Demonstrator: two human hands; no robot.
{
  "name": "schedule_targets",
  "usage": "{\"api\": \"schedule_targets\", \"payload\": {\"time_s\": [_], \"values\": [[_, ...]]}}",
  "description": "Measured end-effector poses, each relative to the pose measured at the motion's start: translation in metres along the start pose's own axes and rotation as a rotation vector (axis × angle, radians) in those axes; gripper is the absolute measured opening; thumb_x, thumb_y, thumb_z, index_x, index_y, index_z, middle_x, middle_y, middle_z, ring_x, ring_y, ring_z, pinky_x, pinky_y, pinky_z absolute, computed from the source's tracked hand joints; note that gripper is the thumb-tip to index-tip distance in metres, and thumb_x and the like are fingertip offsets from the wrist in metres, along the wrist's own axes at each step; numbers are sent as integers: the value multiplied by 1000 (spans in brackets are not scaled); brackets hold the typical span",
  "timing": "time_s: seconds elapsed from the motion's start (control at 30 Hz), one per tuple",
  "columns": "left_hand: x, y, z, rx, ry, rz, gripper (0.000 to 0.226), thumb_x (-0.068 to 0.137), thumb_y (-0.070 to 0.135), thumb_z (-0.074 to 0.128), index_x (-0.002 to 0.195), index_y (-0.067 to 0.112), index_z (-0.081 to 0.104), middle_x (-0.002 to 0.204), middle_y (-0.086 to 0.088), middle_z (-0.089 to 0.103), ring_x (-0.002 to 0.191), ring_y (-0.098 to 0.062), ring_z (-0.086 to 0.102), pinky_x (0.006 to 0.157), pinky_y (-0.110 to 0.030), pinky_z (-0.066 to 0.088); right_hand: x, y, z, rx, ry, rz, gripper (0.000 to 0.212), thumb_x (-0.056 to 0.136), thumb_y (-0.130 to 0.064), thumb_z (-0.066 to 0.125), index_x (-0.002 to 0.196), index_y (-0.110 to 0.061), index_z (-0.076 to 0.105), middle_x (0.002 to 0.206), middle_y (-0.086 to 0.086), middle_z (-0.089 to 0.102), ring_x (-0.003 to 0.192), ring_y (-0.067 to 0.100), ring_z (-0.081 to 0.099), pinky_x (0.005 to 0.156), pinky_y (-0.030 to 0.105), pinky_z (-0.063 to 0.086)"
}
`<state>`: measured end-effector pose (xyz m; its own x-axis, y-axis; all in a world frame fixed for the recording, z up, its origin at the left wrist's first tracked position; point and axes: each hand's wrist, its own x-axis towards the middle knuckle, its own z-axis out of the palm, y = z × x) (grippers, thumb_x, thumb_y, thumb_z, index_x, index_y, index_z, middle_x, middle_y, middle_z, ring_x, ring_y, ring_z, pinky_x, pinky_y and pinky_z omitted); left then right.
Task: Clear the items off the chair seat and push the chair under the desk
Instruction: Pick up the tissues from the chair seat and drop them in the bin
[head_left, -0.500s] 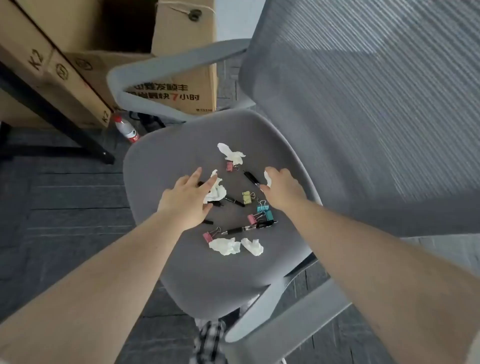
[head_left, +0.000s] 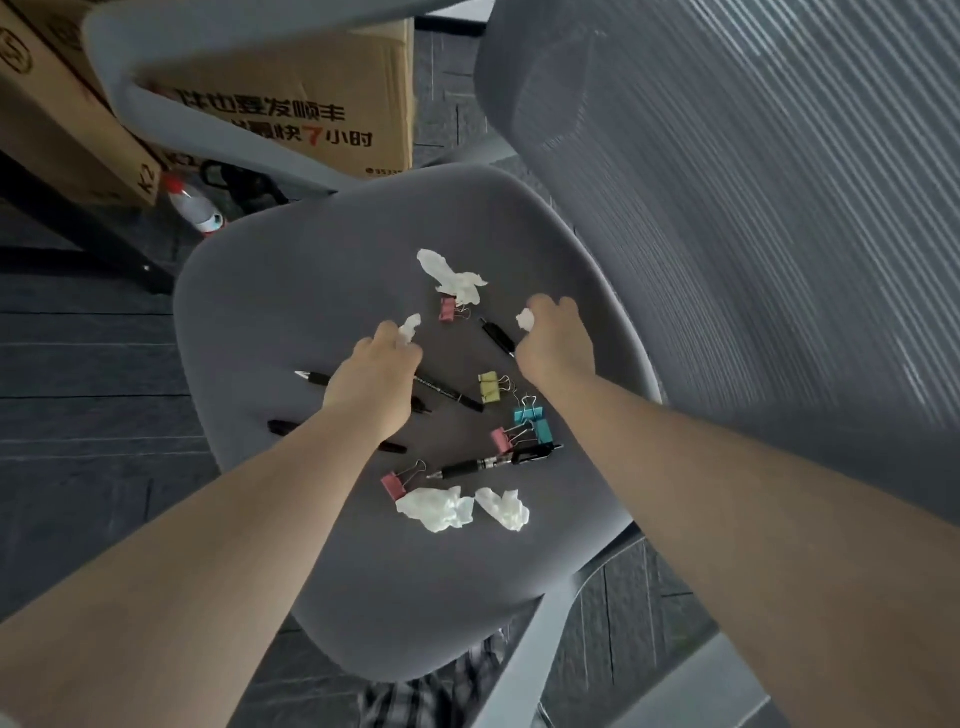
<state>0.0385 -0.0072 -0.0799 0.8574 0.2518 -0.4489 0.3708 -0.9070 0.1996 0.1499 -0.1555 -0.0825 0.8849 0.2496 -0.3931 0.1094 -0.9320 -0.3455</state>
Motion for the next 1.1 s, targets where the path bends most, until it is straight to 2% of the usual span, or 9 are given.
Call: {"api": "schedule_targets", "payload": {"time_s": [0.13,0.3,0.53,0.6,0.7,0.8,0.9,1.0,1.1], "values": [[-2,-5,-3,-52,123,43,26,86,-4,43,109,-1,57,111,-14,48,97,-34,47,64,-38,39,6,-22,-5,82,48,-96,30,84,0,44,111,-10,51,118,13,47,97,34,54,72,35,40],[-16,-7,1,-120,259,104,10,78,4,54,87,1,56,92,-12,52,86,-31,51,56,-32,33,27,-45,6,-26,-115,-252,58,88,-32,56,141,-20,35,136,11,45,124,33,41,92,44,41],[-23,-12,15,6,354,198,27,77,15,73,60,6,54,63,-8,52,54,-28,53,41,-17,17,38,-55,25,-115,23,-277,23,89,-16,56,109,-6,60,112,14,59,110,32,49,67,34,35],[-24,-13,11,28,326,175,25,76,7,70,58,5,52,62,-10,53,53,-28,50,44,-15,11,34,-55,22,-129,55,-290,21,89,-14,55,107,-4,61,112,15,56,109,32,48,67,33,32],[-31,-8,9,24,244,137,21,83,5,53,65,10,44,73,-12,56,72,-31,54,50,-28,26,26,-49,11,-94,74,-253,25,92,-18,53,113,-8,63,116,15,54,110,32,47,74,34,36],[-39,3,2,-68,147,113,12,84,6,45,80,11,35,78,-8,46,72,-31,49,56,-32,31,18,-41,-4,-28,75,-210,26,93,-19,52,114,-7,62,117,16,54,111,33,49,80,37,41],[-44,7,1,-155,64,103,17,86,3,42,102,7,45,97,-10,50,76,-35,54,61,-38,44,6,-33,-14,16,46,-180,24,96,-17,46,113,-7,58,115,14,59,105,33,56,74,34,39],[-50,5,8,-208,-38,111,20,87,-1,42,98,11,54,107,-4,51,81,-32,56,71,-40,51,-15,-23,-21,86,-61,-190,21,93,-10,46,112,-8,55,111,13,62,99,31,59,73,34,42],[-63,11,15,-171,-165,125,16,90,24,56,99,11,61,98,2,50,85,-25,55,72,-33,46,-45,-7,-25,86,-208,-273,29,89,-3,44,112,-11,60,111,13,55,93,30,57,76,32,44]]}}
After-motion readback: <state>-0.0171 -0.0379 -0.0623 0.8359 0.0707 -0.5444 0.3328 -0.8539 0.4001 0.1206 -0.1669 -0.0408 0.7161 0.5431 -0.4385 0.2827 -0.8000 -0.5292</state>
